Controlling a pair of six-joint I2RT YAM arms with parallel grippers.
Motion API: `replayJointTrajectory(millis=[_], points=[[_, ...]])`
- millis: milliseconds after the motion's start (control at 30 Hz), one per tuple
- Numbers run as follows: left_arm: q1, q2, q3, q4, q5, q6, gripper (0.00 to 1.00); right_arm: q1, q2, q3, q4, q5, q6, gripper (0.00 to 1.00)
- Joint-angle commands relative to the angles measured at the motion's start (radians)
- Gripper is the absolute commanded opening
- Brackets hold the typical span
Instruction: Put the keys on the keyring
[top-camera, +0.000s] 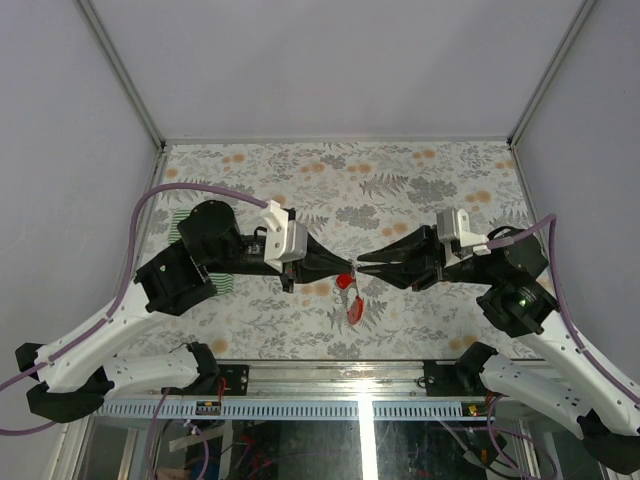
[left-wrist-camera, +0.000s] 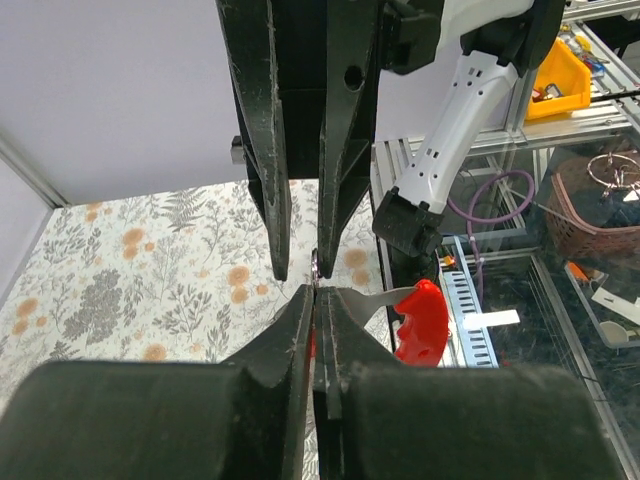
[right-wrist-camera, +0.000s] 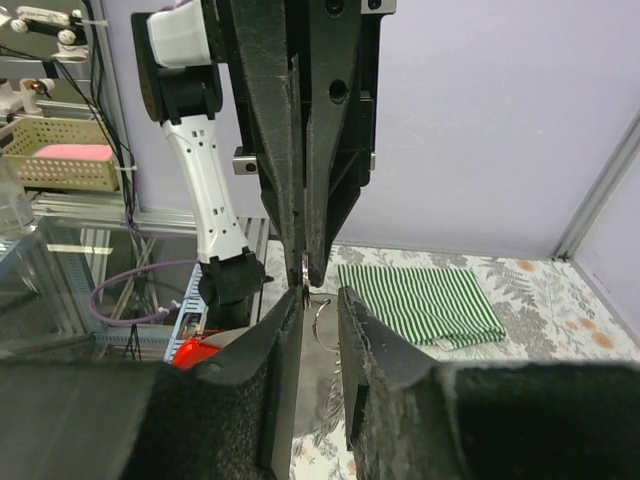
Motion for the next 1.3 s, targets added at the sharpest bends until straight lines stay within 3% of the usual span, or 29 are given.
replayJointTrajectory(millis=[0, 200, 767, 1267], points=[[-0.003, 0.0, 0.025, -0.025, -0.033, 0.024, 0.0, 0.005, -0.007, 0.066, -0.095, 0.054, -0.062, 0.27], [-0.002, -0.016, -0.021, 0.016, -0.015, 0.023, 0.0, 0.005, -0.027, 0.07, -0.2, 0.14, -0.1, 0.31], [-0.002, -0.042, -0.059, 0.074, 0.091, 0.068, 0.0, 0.006, -0.096, -0.021, -0.18, 0.102, -0.237, 0.37], [-0.003, -0.029, -0.065, 0.101, 0.113, 0.064, 0.0, 0.006, -0.064, -0.109, 0.012, 0.007, -0.204, 0.43]])
